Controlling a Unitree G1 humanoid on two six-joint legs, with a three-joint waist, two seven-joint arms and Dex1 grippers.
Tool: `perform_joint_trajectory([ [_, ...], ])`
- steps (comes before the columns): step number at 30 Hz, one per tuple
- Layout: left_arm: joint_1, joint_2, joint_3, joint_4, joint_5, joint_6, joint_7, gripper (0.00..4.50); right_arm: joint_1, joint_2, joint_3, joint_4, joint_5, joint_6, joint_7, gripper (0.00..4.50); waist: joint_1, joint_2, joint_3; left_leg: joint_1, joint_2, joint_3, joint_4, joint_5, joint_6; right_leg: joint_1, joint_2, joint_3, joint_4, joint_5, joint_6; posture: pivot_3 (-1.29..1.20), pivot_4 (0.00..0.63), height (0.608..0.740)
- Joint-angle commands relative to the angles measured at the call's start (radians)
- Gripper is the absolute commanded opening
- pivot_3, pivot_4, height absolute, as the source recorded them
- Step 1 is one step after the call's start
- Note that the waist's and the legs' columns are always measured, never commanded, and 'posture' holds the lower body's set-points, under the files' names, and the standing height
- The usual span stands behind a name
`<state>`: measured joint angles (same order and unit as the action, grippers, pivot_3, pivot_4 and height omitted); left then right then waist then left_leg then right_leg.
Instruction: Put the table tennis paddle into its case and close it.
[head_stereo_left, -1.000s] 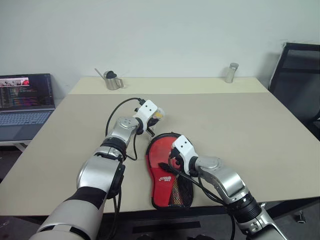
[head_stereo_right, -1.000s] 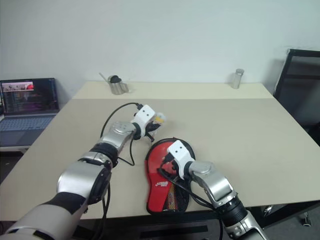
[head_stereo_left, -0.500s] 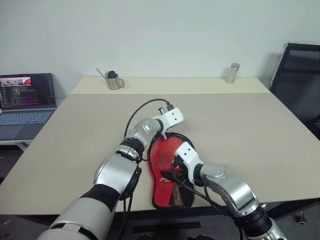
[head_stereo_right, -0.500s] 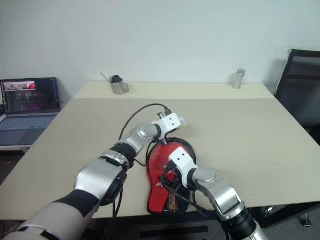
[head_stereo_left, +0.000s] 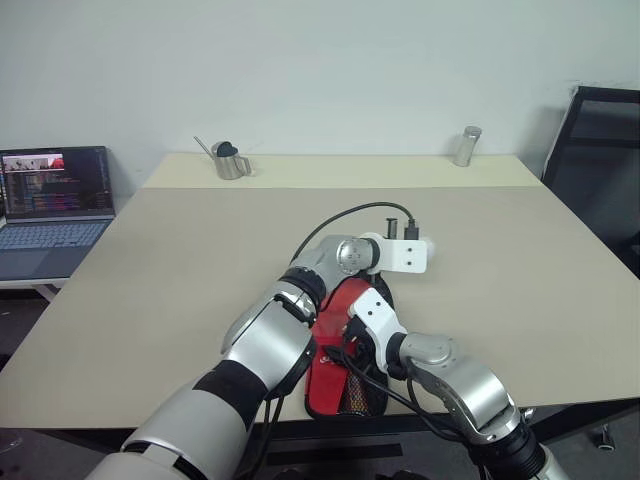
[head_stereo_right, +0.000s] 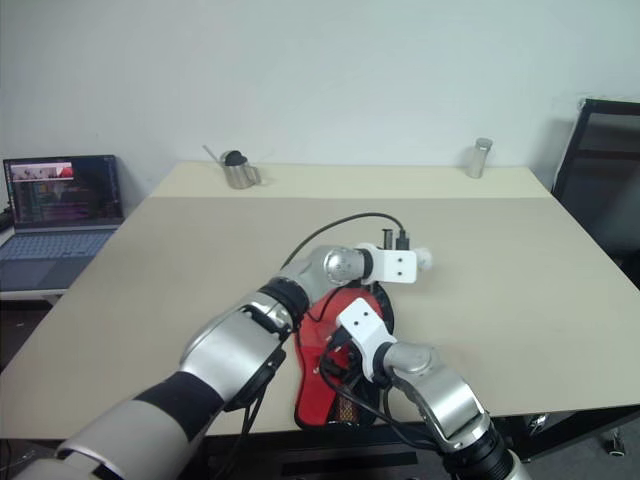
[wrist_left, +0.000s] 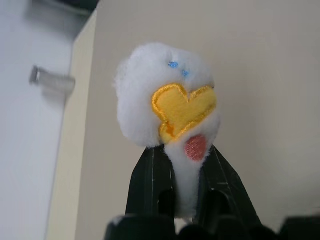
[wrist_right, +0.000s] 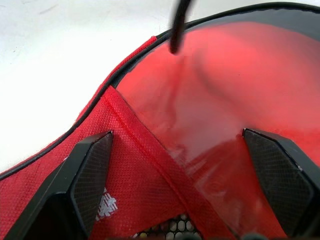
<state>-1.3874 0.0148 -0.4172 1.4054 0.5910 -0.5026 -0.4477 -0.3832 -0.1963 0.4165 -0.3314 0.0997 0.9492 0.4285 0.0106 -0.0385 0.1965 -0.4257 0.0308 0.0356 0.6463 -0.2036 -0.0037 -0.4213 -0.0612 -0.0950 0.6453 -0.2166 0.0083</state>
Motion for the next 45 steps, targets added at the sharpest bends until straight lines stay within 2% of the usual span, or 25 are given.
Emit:
perform_joint_trajectory([
  [1, -0.059, -0.028, 0.028, -0.036, -0.032, -0.047, -0.007, 0.1, 0.041, -0.004, 0.052, 0.074, 0.01, 0.071, 0.009, 4.5, 0.0, 0.0, 0.0, 0.0, 0.0, 0.0, 0.0, 0.0, 0.0, 0.0, 0.0, 0.0, 0.0, 0.0, 0.0, 0.0, 0.15, 0.74],
  [7, -0.018, -0.029, 0.041, -0.032, -0.052, -0.037, -0.107, 0.1, 0.033, 0.002, 0.052, 0.083, 0.01, 0.065, 0.01, 4.5, -0.001, 0.0, 0.0, 0.0, 0.0, 0.0, 0.0, 0.0, 0.0, 0.0, 0.0, 0.0, 0.0, 0.0, 0.0, 0.0, 0.15, 0.74],
  [9, 0.004, -0.027, 0.059, -0.031, -0.074, -0.02, -0.159, 0.84, 0.033, 0.003, 0.053, 0.086, 0.01, 0.061, 0.011, 4.5, -0.003, 0.0, 0.0, 0.0, 0.0, 0.0, 0.0, 0.0, 0.0, 0.0, 0.0, 0.0, 0.0, 0.0, 0.0, 0.0, 0.15, 0.74],
  [10, 0.012, -0.027, 0.066, -0.03, -0.082, -0.01, -0.18, 1.06, 0.033, 0.003, 0.054, 0.087, 0.01, 0.06, 0.011, 4.5, -0.004, 0.001, -0.001, 0.0, 0.0, 0.0, 0.0, 0.0, 0.0, 0.0, 0.0, 0.0, 0.0, 0.0, 0.0, 0.0, 0.15, 0.74],
  [19, 0.053, -0.015, 0.11, -0.046, -0.148, -0.061, -0.33, 4.44, 0.008, 0.015, 0.057, 0.126, 0.006, 0.041, 0.016, 4.5, -0.01, 0.003, -0.004, 0.0, 0.0, 0.0, 0.0, 0.0, 0.0, 0.0, 0.001, 0.0, 0.001, 0.0, 0.0, 0.0, 0.15, 0.74],
  [22, 0.051, 0.003, 0.13, -0.051, -0.169, -0.067, -0.351, 4.44, -0.009, 0.023, 0.052, 0.141, 0.011, 0.04, 0.024, 4.5, -0.013, 0.003, -0.005, 0.001, 0.0, 0.0, 0.0, 0.0, 0.0, 0.0, 0.001, 0.0, 0.001, 0.0, 0.0, 0.0, 0.15, 0.74],
  [29, 0.008, 0.145, 0.126, -0.057, -0.135, -0.003, -0.2, 4.44, -0.046, 0.027, 0.027, 0.167, 0.013, 0.024, 0.04, 4.5, -0.017, 0.004, -0.006, 0.006, 0.001, 0.0, 0.0, 0.0, 0.0, 0.002, 0.004, 0.001, 0.003, 0.0, 0.0, 0.0, 0.15, 0.74],
  [33, -0.007, 0.216, 0.143, -0.061, -0.157, 0.027, -0.179, 4.44, -0.052, 0.025, 0.007, 0.151, 0.036, 0.015, 0.069, 4.5, -0.015, 0.004, -0.006, 0.006, 0.002, 0.0, 0.0, 0.0, 0.0, 0.002, 0.004, 0.001, 0.003, 0.0, 0.0, 0.0, 0.15, 0.74],
  [35, -0.013, 0.248, 0.22, -0.068, -0.245, 0.067, -0.258, 4.44, -0.055, 0.032, -0.014, 0.117, 0.059, 0.023, 0.081, 4.5, -0.015, 0.004, -0.006, 0.005, 0.002, 0.0, 0.0, 0.0, 0.0, 0.002, 0.004, 0.002, 0.002, 0.0, 0.0, 0.0, 0.15, 0.74],
  [38, 0.007, 0.294, 0.358, -0.094, -0.408, 0.165, -0.462, 4.44, -0.074, 0.045, -0.065, 0.045, 0.117, 0.068, 0.098, 4.5, -0.016, 0.004, -0.006, 0.004, 0.002, 0.001, 0.0, 0.0, 0.0, 0.001, 0.004, 0.002, 0.002, 0.0, 0.0, 0.0, 0.15, 0.74],
  [41, 0.057, 0.335, 0.411, -0.13, -0.485, 0.269, -0.624, 4.44, -0.099, 0.042, -0.09, -0.013, 0.161, 0.099, 0.116, 4.5, -0.016, 0.004, -0.006, 0.001, 0.001, 0.0, -0.001, 0.0, 0.0, -0.001, 0.005, 0.001, 0.002, 0.0, -0.001, 0.0, 0.15, 0.74],
  [45, 0.133, 0.385, 0.432, -0.201, -0.538, 0.376, -0.731, 4.44, -0.132, 0.026, -0.133, -0.09, 0.224, 0.153, 0.13, 4.5, -0.017, 0.004, -0.006, 0.001, 0.001, 0.0, -0.001, 0.0, 0.0, -0.002, 0.005, 0.001, 0.002, -0.001, -0.002, 0.0, 0.15, 0.74],
])
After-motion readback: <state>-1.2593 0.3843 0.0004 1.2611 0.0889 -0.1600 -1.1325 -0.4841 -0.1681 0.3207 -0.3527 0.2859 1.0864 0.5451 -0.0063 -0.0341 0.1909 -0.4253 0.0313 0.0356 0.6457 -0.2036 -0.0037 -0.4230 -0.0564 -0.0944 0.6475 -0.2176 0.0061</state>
